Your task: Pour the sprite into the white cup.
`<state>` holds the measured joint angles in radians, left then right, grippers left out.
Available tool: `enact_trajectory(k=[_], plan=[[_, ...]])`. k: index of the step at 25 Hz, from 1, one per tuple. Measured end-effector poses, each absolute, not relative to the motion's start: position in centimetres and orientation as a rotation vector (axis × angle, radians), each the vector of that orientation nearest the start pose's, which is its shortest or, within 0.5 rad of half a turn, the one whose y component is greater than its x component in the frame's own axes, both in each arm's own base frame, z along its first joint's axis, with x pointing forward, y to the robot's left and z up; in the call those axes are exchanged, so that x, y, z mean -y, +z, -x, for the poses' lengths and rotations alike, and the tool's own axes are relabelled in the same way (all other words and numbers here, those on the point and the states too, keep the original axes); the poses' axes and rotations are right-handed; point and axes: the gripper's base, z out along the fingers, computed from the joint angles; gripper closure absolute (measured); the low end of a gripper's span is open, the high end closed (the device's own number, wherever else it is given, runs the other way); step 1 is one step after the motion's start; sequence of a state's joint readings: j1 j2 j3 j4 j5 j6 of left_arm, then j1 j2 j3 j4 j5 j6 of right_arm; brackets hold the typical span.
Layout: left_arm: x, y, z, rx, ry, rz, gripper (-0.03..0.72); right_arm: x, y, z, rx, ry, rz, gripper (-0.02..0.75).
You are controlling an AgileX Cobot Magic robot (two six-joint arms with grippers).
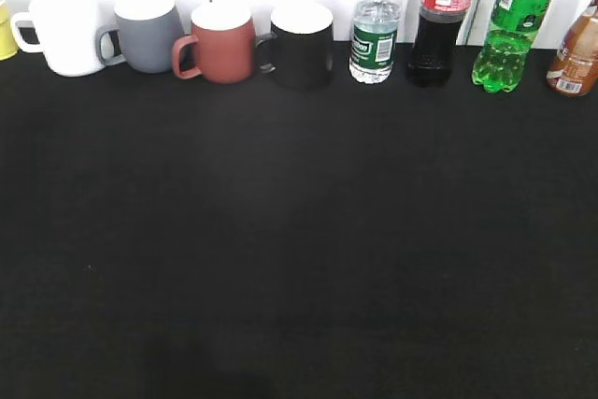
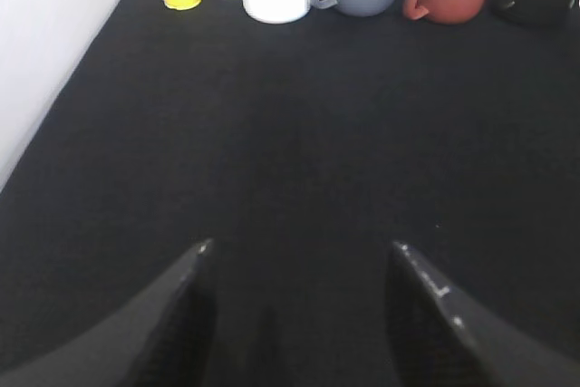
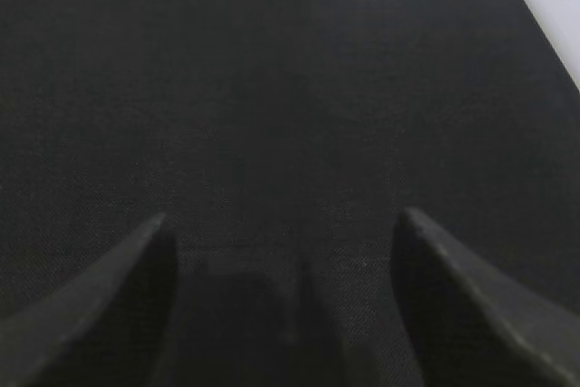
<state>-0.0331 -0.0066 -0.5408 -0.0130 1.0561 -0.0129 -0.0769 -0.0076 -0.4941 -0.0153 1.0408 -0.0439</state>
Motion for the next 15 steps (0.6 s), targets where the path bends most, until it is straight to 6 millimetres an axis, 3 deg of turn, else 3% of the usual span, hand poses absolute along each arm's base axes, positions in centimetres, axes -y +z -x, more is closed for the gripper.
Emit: enact_trajectory(k=[15], plan=[[0.07, 28.88, 1.08, -1.992, -0.045, -0.021, 0.237, 0.08, 27.73, 0.46, -2.023, -0.095, -0.034, 0.183]])
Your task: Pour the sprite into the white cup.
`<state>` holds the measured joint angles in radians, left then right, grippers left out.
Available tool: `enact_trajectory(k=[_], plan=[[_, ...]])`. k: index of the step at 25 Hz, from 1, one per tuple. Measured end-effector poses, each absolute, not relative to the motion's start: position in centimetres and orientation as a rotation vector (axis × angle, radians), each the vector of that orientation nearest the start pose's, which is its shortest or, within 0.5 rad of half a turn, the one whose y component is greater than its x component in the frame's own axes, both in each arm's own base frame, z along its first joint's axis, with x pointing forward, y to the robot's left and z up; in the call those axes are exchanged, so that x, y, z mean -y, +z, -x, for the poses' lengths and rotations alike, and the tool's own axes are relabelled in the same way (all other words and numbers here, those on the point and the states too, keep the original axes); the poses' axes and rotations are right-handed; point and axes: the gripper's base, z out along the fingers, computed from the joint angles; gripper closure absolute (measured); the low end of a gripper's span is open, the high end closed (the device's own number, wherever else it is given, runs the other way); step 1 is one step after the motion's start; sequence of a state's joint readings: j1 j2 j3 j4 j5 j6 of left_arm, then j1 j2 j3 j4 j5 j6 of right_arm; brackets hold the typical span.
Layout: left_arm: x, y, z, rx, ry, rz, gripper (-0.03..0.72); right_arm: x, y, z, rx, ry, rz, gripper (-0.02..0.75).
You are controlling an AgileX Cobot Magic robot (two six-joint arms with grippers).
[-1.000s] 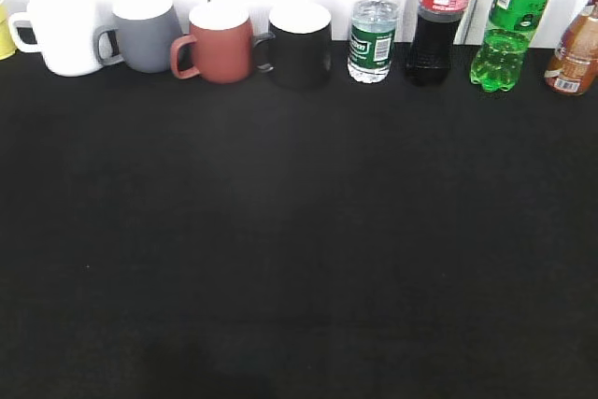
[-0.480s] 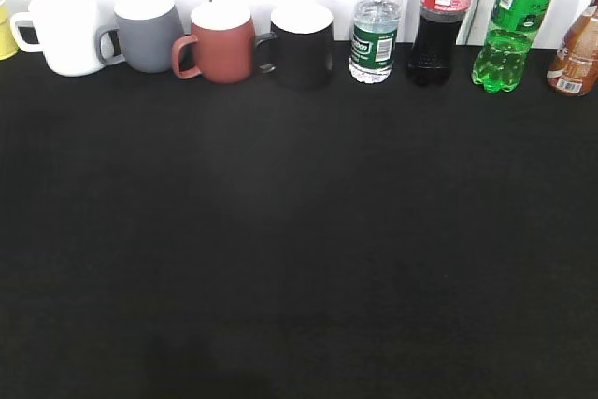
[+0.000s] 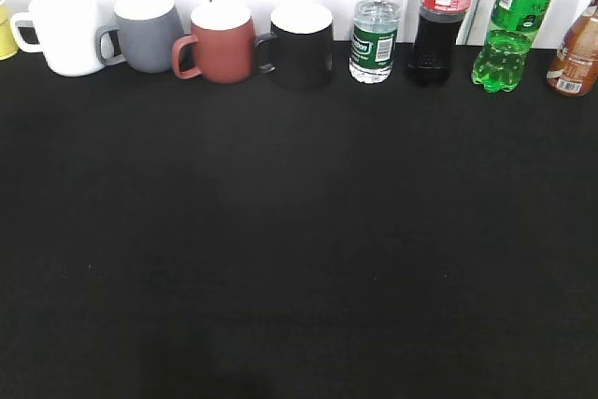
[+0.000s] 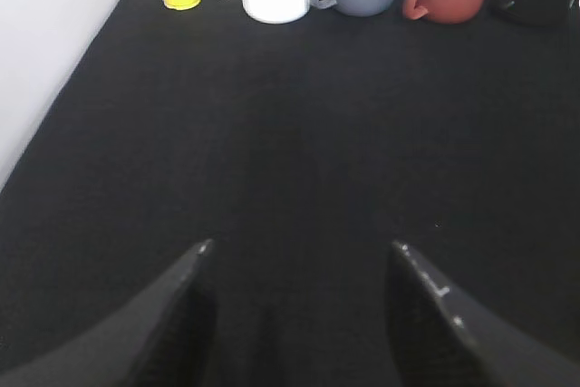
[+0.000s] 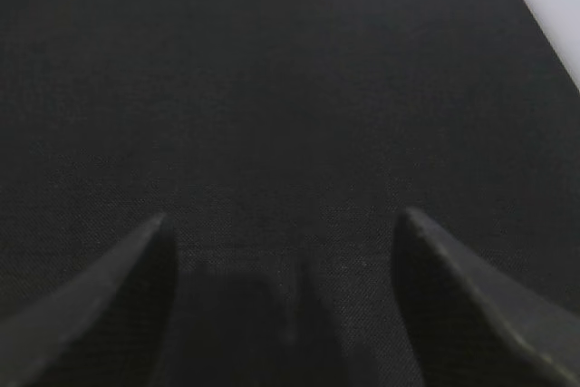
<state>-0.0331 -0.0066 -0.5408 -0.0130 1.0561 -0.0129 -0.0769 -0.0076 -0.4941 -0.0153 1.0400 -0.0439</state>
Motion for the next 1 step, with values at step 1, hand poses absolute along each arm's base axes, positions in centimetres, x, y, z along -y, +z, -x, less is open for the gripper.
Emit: enact_trajectory(k=[1], plan=[[0.07, 28.88, 1.08, -1.992, -0.045, -0.021, 0.237, 0.08, 27.73, 0.46, -2.023, -0.095, -0.034, 0.183]])
